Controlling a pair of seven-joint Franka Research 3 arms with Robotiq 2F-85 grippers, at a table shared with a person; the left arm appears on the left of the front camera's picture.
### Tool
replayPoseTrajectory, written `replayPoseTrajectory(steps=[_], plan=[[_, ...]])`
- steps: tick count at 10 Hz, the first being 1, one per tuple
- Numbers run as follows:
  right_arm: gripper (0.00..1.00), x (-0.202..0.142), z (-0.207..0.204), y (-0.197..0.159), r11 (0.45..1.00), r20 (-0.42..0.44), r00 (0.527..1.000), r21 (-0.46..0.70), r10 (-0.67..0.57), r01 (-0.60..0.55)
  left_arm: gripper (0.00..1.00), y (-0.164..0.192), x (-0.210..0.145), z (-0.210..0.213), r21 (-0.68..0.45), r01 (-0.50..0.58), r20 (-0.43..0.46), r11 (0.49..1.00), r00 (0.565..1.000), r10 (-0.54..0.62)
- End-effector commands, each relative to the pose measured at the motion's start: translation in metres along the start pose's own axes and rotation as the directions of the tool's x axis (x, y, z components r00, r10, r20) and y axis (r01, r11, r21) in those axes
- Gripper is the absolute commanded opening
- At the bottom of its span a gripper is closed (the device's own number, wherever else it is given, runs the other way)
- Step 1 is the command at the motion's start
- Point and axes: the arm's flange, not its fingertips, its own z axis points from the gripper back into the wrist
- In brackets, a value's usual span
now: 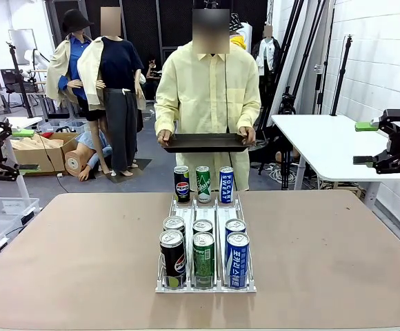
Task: Retrieve and hand over the desired beverage to the person.
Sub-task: Pick up a can of the same type that the person held from the Automatic Can Dispenser.
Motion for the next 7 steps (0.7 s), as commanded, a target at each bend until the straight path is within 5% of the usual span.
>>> replayPoseTrajectory(steps=[1, 7], plan=[[1.0, 0.0013, -0.0005, 0.0021, 1.0, -0.001, 1.0, 0.014, 0.008, -0.008, 1.0, -0.0019, -0.0026, 0.0005, 0.005, 0.005, 0.012, 1.0, 1.0, -0.005], [1.0, 0.0013, -0.0005, 0.0021, 1.0, -0.001, 1.0, 0.014, 0.008, -0.008, 1.0, -0.0019, -0.0026, 0.0005, 0.005, 0.005, 0.012, 1.0, 1.0, -0.005]])
